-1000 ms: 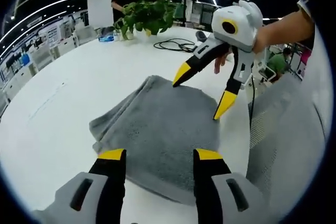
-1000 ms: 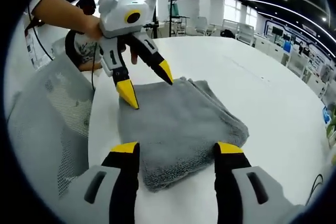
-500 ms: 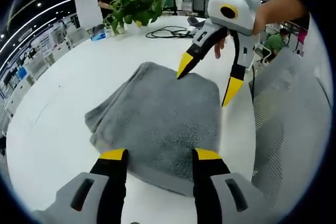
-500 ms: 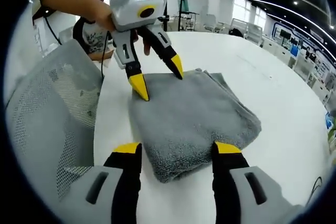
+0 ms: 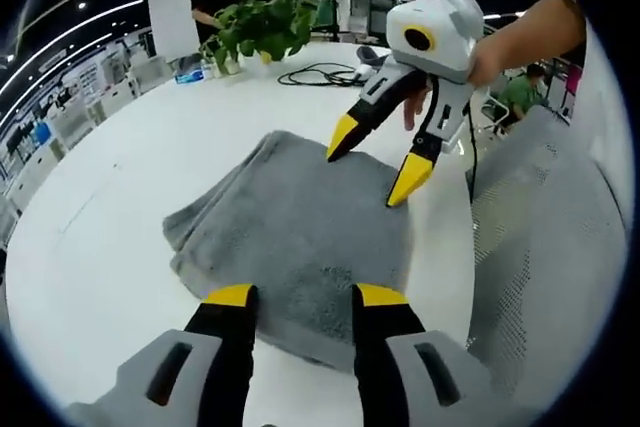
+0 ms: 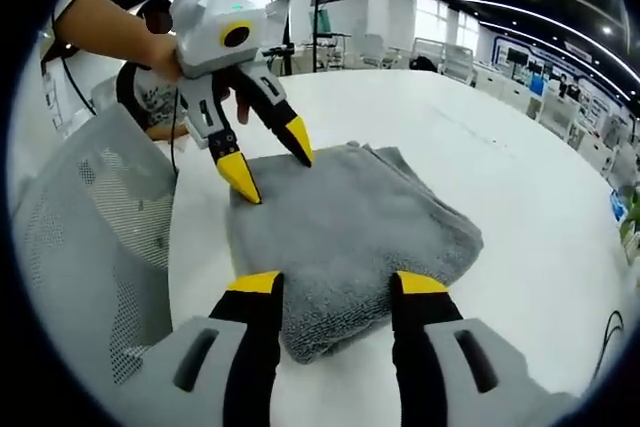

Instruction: Fold the towel on the table until its edges align and the towel forms a compact rectangular stack.

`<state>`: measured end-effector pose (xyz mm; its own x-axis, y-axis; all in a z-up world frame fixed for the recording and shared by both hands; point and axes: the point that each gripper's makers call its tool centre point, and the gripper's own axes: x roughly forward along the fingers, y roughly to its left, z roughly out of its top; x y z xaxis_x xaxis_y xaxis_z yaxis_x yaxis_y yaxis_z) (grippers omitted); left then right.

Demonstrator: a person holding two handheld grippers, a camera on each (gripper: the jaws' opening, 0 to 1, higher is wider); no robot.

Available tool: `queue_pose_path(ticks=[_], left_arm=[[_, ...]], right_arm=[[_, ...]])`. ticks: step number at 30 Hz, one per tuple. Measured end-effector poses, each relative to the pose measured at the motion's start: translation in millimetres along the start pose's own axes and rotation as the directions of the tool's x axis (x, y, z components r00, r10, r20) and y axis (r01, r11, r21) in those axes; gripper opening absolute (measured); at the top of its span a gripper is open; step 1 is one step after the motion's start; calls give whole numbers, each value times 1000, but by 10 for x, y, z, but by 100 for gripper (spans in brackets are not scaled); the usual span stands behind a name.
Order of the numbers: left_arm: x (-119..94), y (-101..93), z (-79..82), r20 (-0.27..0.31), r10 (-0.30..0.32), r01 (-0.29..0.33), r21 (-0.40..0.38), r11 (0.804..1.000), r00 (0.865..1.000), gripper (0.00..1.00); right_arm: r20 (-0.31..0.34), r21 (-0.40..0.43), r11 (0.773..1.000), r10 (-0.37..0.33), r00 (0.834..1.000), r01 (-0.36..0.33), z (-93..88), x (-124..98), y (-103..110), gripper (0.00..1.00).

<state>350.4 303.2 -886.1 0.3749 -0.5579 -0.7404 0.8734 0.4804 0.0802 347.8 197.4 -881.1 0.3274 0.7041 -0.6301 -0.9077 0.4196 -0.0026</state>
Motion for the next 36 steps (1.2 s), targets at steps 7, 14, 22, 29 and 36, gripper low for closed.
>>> queue_pose_path(ticks=[7, 14, 22, 29, 36], left_arm=[[-6, 37, 29, 28, 1, 0, -55, 998, 1000, 38], [-92, 108, 63, 39, 30, -29, -14, 999, 999, 38], [-41, 101, -23, 19, 33, -34, 18, 999, 999, 37], [-55, 94, -24, 29, 31, -31, 16, 999, 999, 37], [-172, -87, 49, 86, -31, 29, 22, 999, 996, 37]], right_arm=[[-4, -17, 1000, 8, 1000, -8, -52, 10, -1, 43], [22, -3, 1000, -1, 1000, 1, 20, -43, -42, 42], [27, 15, 1000, -24, 999, 24, -56, -70, -94, 38], [5, 3, 1000, -14, 1000, 14, -100, -38, -88, 39], [48, -5, 1000, 6, 999, -5, -43, -118, -28, 41]])
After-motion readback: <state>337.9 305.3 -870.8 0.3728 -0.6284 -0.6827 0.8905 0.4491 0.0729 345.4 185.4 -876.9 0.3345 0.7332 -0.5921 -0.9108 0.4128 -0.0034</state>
